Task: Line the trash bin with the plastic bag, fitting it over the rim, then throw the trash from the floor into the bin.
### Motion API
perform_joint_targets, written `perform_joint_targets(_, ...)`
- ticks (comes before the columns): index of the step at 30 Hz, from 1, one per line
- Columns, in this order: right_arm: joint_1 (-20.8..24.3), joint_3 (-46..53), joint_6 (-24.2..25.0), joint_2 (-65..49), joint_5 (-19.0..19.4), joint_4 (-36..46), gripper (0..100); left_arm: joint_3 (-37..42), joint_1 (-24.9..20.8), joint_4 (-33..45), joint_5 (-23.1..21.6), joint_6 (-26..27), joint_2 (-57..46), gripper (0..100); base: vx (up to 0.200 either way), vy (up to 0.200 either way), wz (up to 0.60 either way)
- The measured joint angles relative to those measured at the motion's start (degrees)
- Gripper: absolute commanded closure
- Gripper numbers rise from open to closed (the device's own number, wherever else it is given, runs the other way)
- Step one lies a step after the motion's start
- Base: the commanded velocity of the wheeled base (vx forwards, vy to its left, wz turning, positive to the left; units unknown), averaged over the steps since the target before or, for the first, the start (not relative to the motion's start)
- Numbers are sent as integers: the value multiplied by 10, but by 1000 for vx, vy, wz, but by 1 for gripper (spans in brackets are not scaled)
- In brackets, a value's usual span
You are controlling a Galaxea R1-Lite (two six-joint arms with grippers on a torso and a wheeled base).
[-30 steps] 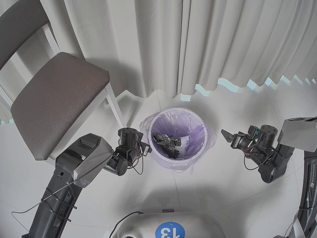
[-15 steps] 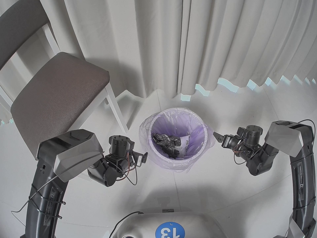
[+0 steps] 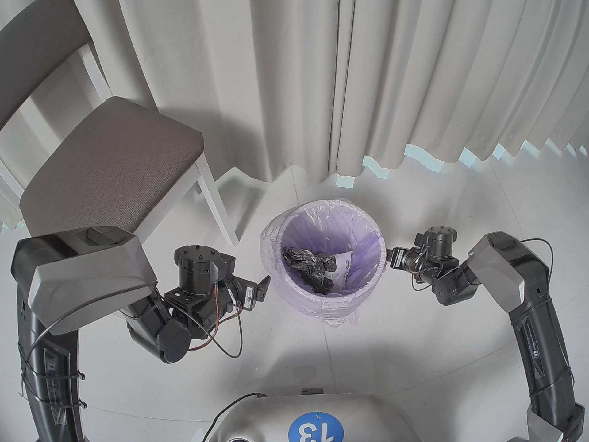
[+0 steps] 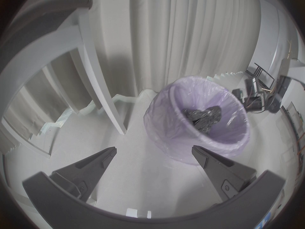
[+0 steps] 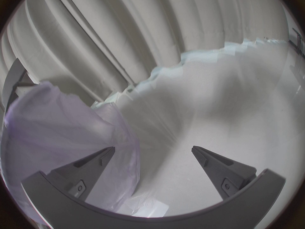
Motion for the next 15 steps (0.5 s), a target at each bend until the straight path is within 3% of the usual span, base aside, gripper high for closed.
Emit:
perform_joint_targets(9,-8,-1,-3,15,14,-2,0,0,-22,-3,-1,-1,-33,0,0,0,0)
perform_joint_targets(15,-31,85,-29,-41,27,-6,0,8,-28,-4,-5,-2,-52,0,0,0,0)
